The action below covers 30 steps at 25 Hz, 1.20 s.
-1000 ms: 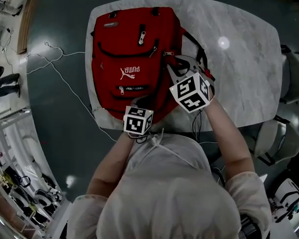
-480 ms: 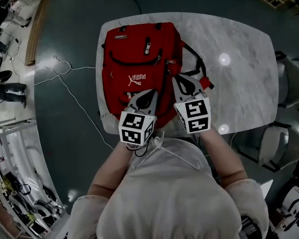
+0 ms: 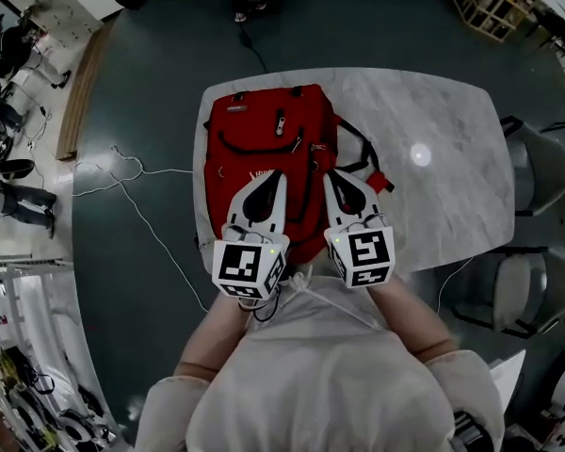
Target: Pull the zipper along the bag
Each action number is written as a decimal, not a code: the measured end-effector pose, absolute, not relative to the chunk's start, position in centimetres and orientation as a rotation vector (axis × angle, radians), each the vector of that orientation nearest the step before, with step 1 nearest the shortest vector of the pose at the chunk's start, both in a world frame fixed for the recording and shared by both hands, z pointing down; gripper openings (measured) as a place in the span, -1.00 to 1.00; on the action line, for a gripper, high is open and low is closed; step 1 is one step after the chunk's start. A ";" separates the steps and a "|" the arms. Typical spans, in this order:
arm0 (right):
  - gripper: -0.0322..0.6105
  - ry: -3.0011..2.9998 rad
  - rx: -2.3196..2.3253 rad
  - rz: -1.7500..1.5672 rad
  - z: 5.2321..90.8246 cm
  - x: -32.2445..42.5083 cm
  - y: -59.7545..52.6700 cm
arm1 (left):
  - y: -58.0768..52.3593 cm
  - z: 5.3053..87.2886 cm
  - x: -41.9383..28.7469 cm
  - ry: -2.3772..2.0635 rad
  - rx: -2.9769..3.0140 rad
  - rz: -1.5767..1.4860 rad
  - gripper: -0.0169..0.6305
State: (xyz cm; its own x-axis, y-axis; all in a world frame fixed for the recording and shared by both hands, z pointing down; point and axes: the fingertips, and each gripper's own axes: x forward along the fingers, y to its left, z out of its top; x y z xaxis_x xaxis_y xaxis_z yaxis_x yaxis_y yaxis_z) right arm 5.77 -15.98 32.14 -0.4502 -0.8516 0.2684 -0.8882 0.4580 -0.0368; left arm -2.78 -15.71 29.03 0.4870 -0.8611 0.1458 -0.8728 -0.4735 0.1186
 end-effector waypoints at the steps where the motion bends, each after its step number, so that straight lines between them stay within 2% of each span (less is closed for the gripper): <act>1: -0.81 -2.507 1.523 0.235 31.5 5.8 -15.7 | -15.6 28.0 -3.1 -1.536 2.574 0.068 -0.89; 9: -0.82 -2.559 1.540 0.129 28.2 5.2 -14.2 | -14.9 24.5 -3.4 -1.641 2.677 0.081 -0.89; 30: -0.82 -2.583 1.480 0.124 28.3 3.6 -12.5 | -13.9 26.2 -4.4 -1.616 2.561 0.048 -0.89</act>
State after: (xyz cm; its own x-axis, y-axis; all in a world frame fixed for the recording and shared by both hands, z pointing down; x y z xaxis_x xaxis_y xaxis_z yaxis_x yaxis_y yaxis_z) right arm 3.61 -12.46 28.34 -0.4969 -0.8488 0.1806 -0.8622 0.5065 0.0085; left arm -4.41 -13.91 26.15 0.4321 -0.8976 0.0869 -0.9012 -0.4262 0.0785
